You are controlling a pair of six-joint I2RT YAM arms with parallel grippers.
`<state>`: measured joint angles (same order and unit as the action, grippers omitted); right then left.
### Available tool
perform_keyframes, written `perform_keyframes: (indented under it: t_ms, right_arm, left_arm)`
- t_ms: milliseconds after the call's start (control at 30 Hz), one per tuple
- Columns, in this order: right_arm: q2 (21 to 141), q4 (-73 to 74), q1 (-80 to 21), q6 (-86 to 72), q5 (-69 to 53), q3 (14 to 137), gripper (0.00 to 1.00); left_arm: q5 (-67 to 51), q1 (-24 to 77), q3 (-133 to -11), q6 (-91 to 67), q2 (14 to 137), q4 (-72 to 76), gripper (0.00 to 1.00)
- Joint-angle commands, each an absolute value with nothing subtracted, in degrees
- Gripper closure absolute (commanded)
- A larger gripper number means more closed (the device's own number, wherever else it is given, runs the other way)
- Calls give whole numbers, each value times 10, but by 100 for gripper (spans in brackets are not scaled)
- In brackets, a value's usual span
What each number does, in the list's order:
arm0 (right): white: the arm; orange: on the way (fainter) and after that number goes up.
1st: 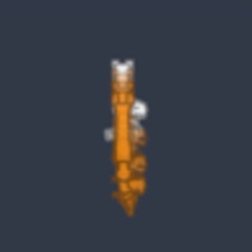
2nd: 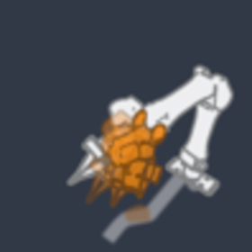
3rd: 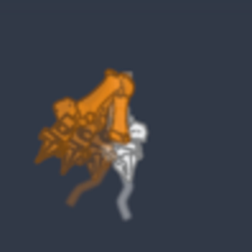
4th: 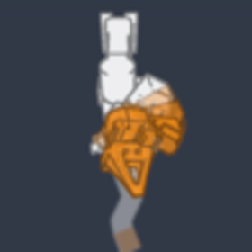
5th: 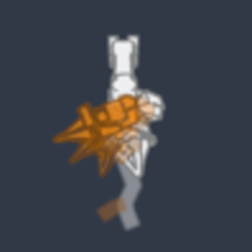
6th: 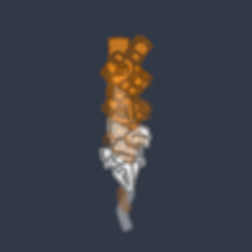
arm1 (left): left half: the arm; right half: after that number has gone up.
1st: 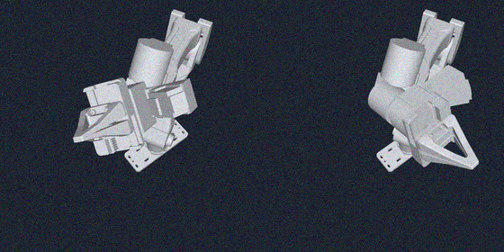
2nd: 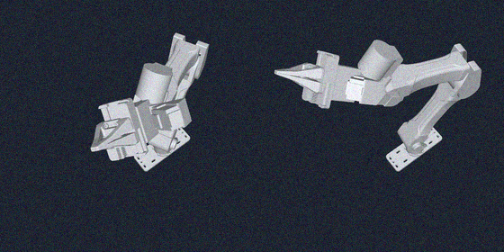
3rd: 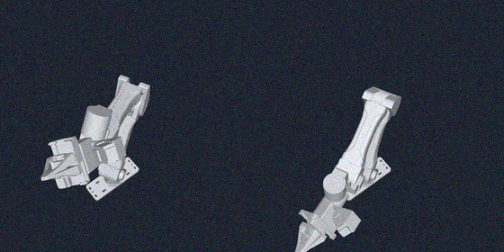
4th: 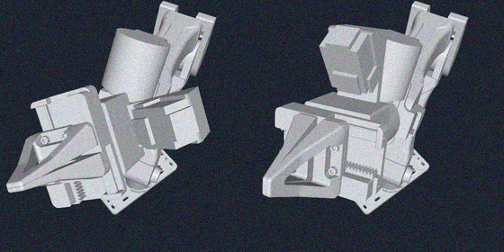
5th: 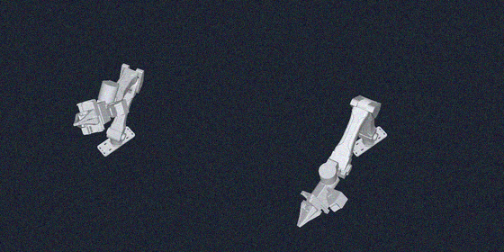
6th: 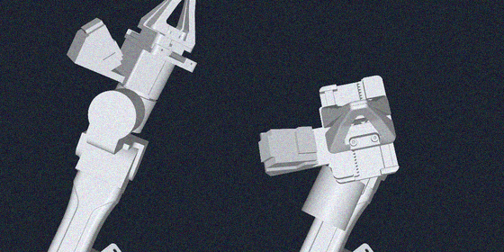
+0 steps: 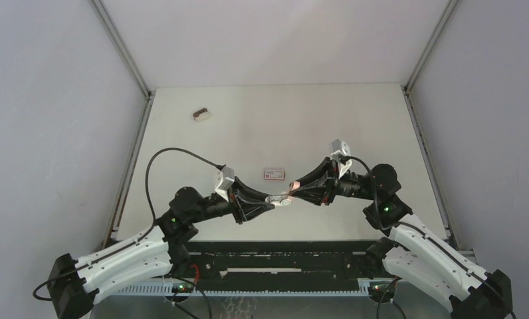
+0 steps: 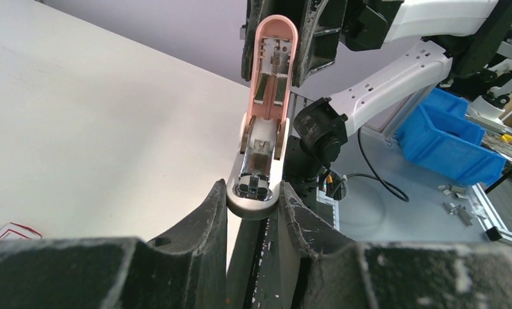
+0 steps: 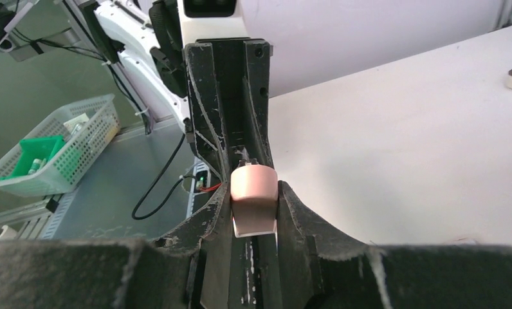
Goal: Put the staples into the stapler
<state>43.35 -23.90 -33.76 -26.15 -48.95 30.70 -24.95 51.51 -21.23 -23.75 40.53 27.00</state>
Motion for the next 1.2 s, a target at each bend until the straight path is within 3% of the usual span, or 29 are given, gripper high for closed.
perform_keyframes:
  t_ms: [0,67,267,400,567,733,833,1167]
  right_arm:
    - [395,-264,-328,-249,-431,328,100]
    - [389,-247,-327,-231,-412,328,100]
    - [386,-212,-327,-194,-370,328,100]
    - [387,-187,-328,-167,-335,327,100]
    - [412,-173,-327,-124,-235,320,100]
    - [483,-222,-325,-102,-147,310,100]
    - [529,-295,-318,-96,-133,292,100]
    - [722,-479,-269,-74,-160,277,100]
  left_arm:
    - [-173,505,-196,-185,419,174,83]
    - [-158,504,-190,-180,422,159,73]
    - [-132,503,-176,-184,395,140,27]
    - [-110,498,-167,-185,354,132,13]
    - [-80,453,-174,-209,347,122,4]
    - [-67,292,-189,-250,416,123,4]
    - [-77,207,-159,-259,455,195,5]
    - [-80,193,-107,-194,416,253,5]
